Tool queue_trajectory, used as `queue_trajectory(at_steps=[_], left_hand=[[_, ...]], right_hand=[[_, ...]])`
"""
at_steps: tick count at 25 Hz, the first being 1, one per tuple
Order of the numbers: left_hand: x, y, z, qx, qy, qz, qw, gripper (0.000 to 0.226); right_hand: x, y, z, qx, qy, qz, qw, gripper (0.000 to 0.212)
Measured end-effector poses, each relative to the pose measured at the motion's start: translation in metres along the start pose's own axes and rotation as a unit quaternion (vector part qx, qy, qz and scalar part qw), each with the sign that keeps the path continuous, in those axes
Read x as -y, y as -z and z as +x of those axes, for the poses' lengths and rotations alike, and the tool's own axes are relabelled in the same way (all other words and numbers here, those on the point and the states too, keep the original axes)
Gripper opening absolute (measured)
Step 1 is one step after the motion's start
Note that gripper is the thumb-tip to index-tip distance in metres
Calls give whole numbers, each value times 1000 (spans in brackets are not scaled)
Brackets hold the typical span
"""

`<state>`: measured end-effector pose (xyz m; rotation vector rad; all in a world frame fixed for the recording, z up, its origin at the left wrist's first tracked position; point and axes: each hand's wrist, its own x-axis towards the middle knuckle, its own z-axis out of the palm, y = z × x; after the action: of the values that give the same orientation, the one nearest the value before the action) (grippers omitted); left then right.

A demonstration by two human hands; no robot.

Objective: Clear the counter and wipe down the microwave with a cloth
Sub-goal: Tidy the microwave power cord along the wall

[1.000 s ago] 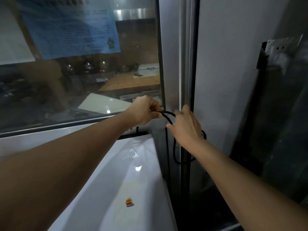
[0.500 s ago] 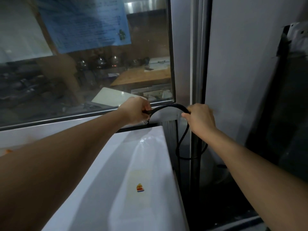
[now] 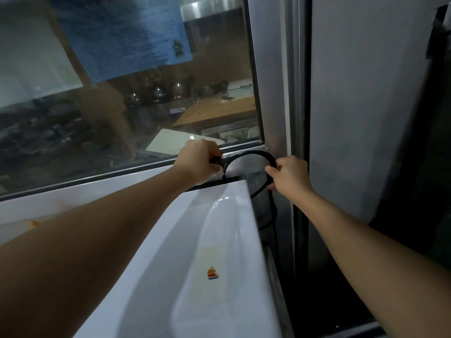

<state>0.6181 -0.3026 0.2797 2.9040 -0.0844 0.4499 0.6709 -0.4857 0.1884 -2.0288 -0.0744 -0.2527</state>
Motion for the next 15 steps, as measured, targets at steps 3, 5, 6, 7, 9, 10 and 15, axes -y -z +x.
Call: queue_trajectory(at_steps=[3, 5, 6, 7, 9, 10, 15], left_hand=[[-1, -7, 0, -6, -4, 16, 1000, 29], [-1, -11, -1, -3, -11, 29, 1000, 29], [-1, -13, -1, 0, -13, 34, 999, 28], [0, -14, -2, 3, -16, 38, 999, 28], [3, -15, -2, 4, -16, 44, 999, 27], [5, -15, -2, 3, -14, 44, 999, 27], [12, -20, -4, 1, -8, 43, 999, 26]], right_hand=[[-11, -16, -2, 18, -30, 25, 999, 32], [-20, -23, -4, 32, -26, 9, 999, 25], [-25, -25, -6, 40, -16, -13, 999, 19], [-29, -26, -7, 46, -10, -31, 998, 14], [-37, -27, -10, 52, -24, -24, 998, 16], [-41, -27, -12, 54, -37, -11, 998, 23], [-55, -32, -20, 44, -118, -77, 989, 29]])
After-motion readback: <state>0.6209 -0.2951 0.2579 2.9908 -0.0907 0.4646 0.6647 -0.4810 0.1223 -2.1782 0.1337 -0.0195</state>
